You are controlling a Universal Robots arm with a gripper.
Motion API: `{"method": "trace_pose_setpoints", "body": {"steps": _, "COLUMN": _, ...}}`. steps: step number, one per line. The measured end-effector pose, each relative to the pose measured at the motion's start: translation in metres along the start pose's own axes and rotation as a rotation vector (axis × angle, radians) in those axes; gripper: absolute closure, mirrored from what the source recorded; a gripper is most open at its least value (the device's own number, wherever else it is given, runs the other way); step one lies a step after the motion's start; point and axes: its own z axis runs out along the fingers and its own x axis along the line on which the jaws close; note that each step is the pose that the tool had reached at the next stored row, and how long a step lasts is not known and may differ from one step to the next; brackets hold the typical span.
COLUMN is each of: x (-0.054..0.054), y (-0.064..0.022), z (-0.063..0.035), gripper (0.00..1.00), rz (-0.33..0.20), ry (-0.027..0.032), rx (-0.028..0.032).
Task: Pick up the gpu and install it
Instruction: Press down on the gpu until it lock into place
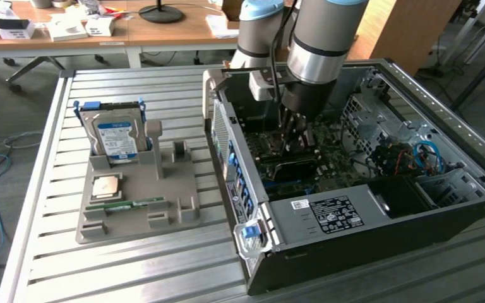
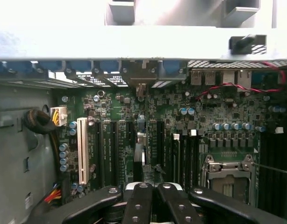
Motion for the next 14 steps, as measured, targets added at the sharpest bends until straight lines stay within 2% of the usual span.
{"method": "trace_pose_setpoints", "body": {"steps": 14, "x": -0.001, "y": -0.0005, "z": -0.046, "gripper": 0.89, "rz": 0.0, "ry": 0.0, "rx": 0.0}}
